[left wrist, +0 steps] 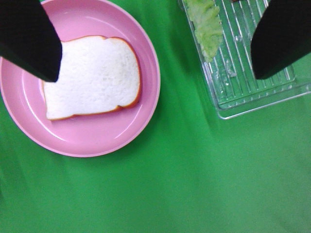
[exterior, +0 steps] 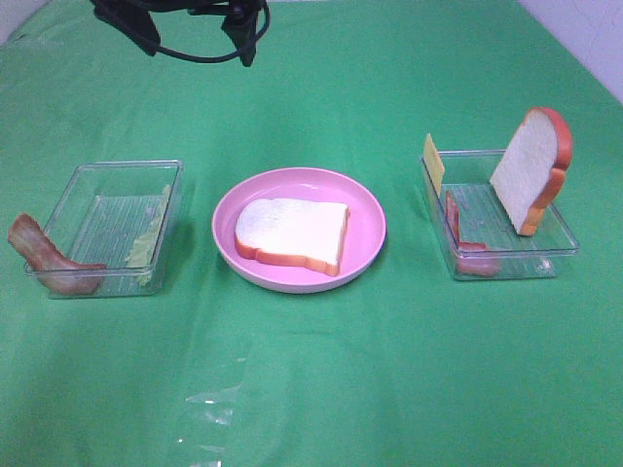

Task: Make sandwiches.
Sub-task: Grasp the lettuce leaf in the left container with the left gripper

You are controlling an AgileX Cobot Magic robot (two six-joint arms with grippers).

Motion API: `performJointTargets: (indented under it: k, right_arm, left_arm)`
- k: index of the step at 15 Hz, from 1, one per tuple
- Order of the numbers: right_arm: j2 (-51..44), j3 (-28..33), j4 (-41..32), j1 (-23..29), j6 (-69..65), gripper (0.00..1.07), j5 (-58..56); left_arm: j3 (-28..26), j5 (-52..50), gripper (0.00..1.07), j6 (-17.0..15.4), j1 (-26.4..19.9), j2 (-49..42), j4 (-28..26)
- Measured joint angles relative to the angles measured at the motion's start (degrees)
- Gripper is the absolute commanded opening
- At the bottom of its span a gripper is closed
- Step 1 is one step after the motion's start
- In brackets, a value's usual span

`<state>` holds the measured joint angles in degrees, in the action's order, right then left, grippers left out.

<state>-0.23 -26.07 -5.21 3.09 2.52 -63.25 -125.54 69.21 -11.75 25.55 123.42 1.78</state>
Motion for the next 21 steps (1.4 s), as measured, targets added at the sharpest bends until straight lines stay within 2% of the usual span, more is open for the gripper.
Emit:
performJointTargets:
  k: [1,2,3,4,7,10,12,13,21]
  right_arm:
    - [0.0,0.0,0.0,0.0,0.0,0.99,0.0]
    - [0.0,0.0,0.0,0.0,0.0,0.99,0.0]
    - [0.0,0.0,0.0,0.0,0.0,0.99,0.0]
    - [0.0,0.0,0.0,0.0,0.0,0.99,0.0]
    - [0.0,0.0,0.0,0.0,0.0,0.99,0.0]
    - [0.0,0.0,0.0,0.0,0.0,0.99,0.0]
    - [0.0,0.0,0.0,0.0,0.0,0.99,0.0]
    - [0.0,0.0,0.0,0.0,0.0,0.99,0.0]
    - [0.0,0.0,0.0,0.0,0.0,0.99,0.0]
  left_arm:
    - [2.01,0.06,1.02,0.0,-1.66,-0.97,-1.2]
    - [7.73,0.06,1.02,0.0,-4.3,-2.64,-2.98]
    - [10.77,0.11,1.02,0.0,-4.81,-2.86,-3.38]
    - [12.43,0.11,1.02,0.0,-4.87,-2.86,-3.61]
    - [21.94,0.4,1.02,-0.29,-4.87,-2.86,-4.07]
    - [27.33,-0.52,1.02,-1.66,-4.87,-2.86,-4.13]
    - [28.88,-3.55,1.02,-4.53,-4.87,-1.15,-4.41]
    - [28.99,-4.41,1.02,-4.87,-4.87,-0.63,-4.81]
    - [29.05,-8.48,0.98,-5.04,-4.87,0.34,-5.33]
